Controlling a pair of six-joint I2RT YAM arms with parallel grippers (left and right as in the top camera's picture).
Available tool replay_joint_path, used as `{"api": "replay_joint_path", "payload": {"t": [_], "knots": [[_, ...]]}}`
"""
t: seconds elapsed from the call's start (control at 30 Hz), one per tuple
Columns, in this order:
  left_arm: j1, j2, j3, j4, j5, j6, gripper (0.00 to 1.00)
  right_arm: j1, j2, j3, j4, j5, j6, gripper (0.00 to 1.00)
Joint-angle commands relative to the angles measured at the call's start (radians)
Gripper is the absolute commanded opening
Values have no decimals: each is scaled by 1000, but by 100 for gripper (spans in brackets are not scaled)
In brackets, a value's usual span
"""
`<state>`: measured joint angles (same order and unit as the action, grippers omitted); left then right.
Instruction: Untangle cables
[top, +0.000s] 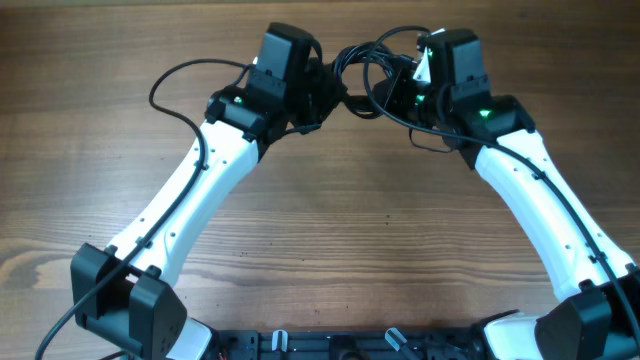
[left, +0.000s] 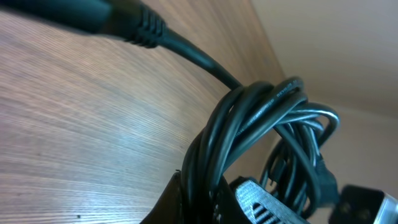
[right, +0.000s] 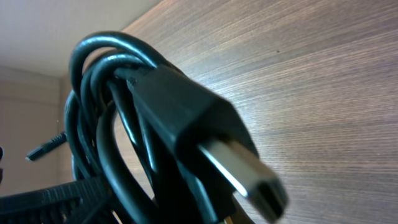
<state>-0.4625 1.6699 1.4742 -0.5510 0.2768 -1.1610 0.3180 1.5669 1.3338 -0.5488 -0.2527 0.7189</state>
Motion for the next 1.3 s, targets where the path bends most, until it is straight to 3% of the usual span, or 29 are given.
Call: {"api": "replay_joint_path", "payload": {"t": [0.0, 0.13, 0.3, 0.5, 0.67, 0.73, 0.87, 1.03, 1.13, 1.2, 1.27], "knots": [[95, -25, 23, 86, 213, 59, 4, -32, 24, -7, -60, 80, -25, 4], [199, -25, 23, 157, 435, 124, 4, -38, 25, -7, -70, 74, -79, 4], [286, -24, 23, 170, 627, 314, 4, -38, 25, -7, -63, -13, -121, 4], [251, -24, 23, 119, 631, 580, 4, -38, 25, -7, -70, -67, -206, 5], [253, -24, 23, 120, 539, 615, 4, -38, 25, -7, -121, -64, -298, 9], [253, -24, 23, 120, 500, 594, 4, -38, 25, -7, -152, -49, -309, 12], [269, -25, 23, 125, 471, 429, 4, -38, 25, -7, -225, 157, -153, 13], [310, -25, 23, 161, 605, 93, 4, -38, 31, -7, -226, 241, -106, 14], [307, -24, 23, 291, 689, -47, 4, -35, 50, -7, -219, 190, -87, 14], [301, -25, 23, 365, 700, -45, 4, -34, 68, -7, -207, 132, -88, 13], [297, -24, 23, 366, 699, 32, 4, -36, 72, -7, -183, 71, -109, 13]]}}
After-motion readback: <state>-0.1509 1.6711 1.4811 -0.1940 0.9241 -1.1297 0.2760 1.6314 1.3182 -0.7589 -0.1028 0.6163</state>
